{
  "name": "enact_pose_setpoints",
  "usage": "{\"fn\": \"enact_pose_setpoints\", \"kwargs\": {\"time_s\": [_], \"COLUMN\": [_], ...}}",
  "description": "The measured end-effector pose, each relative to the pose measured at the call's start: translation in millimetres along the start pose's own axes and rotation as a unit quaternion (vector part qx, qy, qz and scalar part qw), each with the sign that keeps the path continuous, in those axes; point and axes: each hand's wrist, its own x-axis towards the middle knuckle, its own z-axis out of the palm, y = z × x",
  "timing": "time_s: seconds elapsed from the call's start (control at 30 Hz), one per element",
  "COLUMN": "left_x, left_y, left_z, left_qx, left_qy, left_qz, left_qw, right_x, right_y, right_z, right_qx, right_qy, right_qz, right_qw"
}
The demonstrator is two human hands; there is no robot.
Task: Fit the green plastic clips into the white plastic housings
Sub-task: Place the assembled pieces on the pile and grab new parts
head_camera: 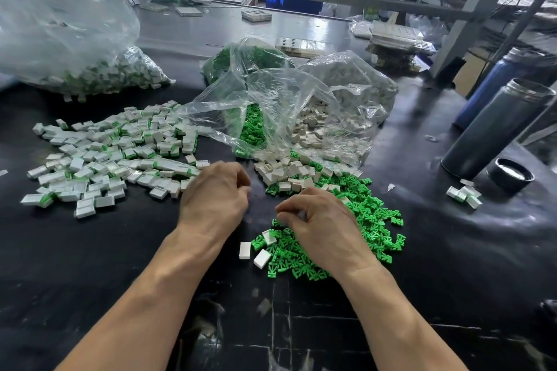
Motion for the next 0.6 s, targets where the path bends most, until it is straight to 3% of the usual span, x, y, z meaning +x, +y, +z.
{"fn": "enact_pose_setpoints", "kwargs": {"time_s": [0.13, 0.3, 0.4, 0.5, 0.6], "left_x": [-3, -3, -4, -7, -10], "left_y": [-1, -7, -8, -7, -3], "left_z": [-6, -25, -35, -39, -37], "left_qx": [-0.081, -0.119, -0.103, -0.03, -0.001], "left_qy": [-0.178, -0.29, -0.359, -0.387, -0.367], "left_qz": [-0.023, 0.003, 0.02, 0.046, 0.073], "left_qw": [0.98, 0.95, 0.928, 0.92, 0.927], "right_x": [0, -3, -5, -4, -3], "right_y": [-2, 0, -2, -3, -2], "right_z": [2, -6, -6, -3, 0], "right_qx": [-0.016, 0.064, 0.043, 0.012, 0.008], "right_qy": [-0.01, -0.057, -0.11, -0.102, -0.075], "right_qz": [-0.008, -0.024, -0.042, -0.047, -0.037], "right_qw": [1.0, 0.996, 0.992, 0.994, 0.996]}}
